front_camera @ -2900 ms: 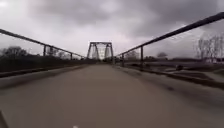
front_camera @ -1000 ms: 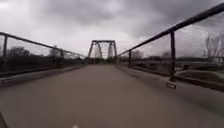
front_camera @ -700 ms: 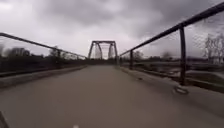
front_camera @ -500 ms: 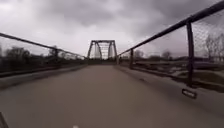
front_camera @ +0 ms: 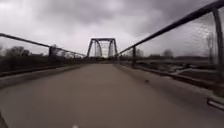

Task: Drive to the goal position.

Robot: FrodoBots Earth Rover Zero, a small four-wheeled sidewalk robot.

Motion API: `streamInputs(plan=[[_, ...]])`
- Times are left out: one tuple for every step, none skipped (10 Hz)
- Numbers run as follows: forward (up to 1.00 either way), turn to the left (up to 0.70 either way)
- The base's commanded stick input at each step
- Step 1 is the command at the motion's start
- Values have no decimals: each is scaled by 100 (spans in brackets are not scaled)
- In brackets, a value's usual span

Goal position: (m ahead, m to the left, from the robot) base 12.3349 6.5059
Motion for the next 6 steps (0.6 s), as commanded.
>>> streamInputs(plan=[[100,40],[100,40],[100,40],[100,0],[100,0],[100,0]])
